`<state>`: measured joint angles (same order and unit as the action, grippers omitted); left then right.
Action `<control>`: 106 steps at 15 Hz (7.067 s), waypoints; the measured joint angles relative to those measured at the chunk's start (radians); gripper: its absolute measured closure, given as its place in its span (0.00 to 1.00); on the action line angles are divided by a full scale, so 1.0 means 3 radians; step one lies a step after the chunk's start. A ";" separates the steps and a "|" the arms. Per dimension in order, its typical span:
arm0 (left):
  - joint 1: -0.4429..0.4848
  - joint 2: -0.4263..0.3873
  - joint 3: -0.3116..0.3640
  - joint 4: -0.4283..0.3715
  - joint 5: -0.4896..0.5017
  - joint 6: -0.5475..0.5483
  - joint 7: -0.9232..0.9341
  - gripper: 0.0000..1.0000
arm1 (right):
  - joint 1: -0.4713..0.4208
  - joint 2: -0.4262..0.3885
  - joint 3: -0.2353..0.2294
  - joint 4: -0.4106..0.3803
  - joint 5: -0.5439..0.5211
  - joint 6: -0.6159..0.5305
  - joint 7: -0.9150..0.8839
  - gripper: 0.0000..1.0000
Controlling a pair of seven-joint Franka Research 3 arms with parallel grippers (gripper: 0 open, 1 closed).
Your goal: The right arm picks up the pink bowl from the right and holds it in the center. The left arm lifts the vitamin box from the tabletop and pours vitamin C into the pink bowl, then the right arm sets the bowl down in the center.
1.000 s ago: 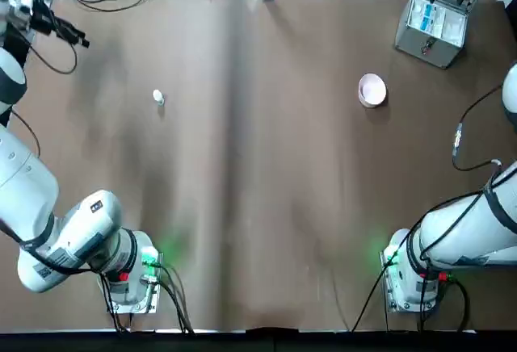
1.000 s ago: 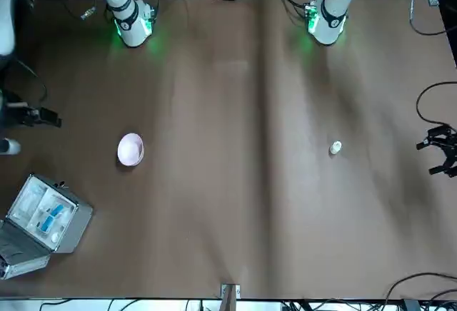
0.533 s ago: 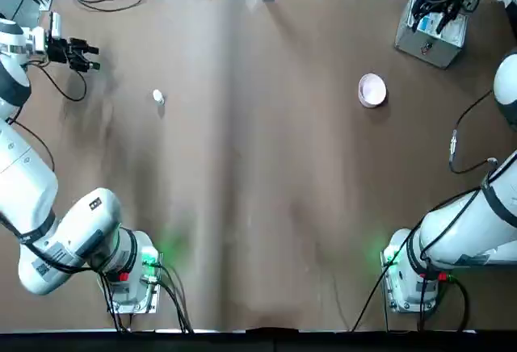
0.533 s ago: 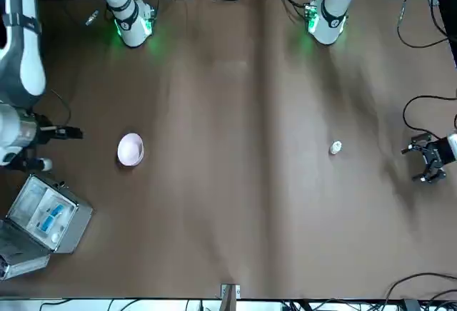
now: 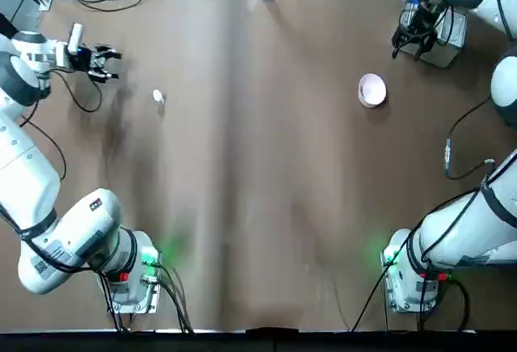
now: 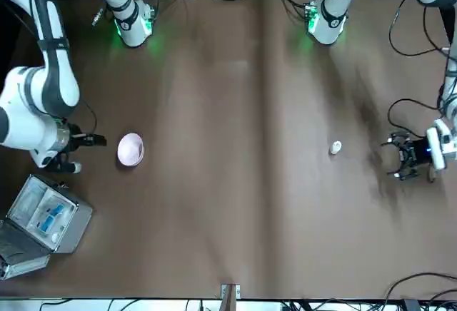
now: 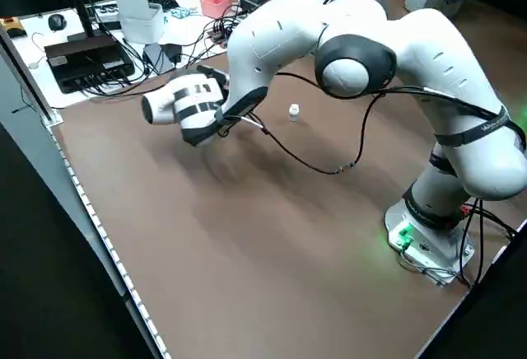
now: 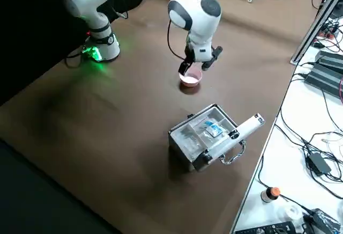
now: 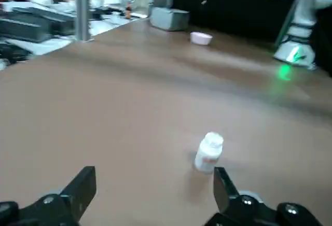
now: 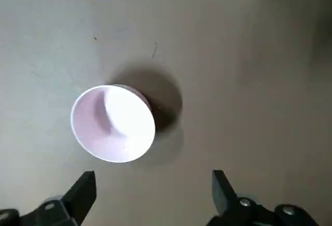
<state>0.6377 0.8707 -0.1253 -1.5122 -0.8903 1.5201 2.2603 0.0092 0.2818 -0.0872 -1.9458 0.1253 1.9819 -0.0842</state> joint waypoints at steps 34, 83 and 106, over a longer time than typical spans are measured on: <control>-0.0494 0.0451 -0.0056 -0.0221 0.0223 -0.0152 0.1458 0.03 | 0.0117 0.0534 -0.0008 -0.0339 0.0246 0.0514 0.0011 0.98; -0.1247 -0.0511 -0.1002 0.0177 0.0224 0.1128 -0.0203 0.90 | 0.2089 0.1547 0.0114 0.2458 0.1938 -0.0537 0.5318 0.98; -0.2543 -0.0902 -0.1013 0.0197 0.1809 0.2295 -0.1264 0.90 | 0.2121 0.1549 0.0117 0.2478 0.1938 -0.0542 0.5323 0.98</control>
<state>-0.1253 0.6001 -0.4293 -1.4529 -0.3476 2.2085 1.8810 0.6455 0.7464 -0.0519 -1.2025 0.7067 1.8192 1.5126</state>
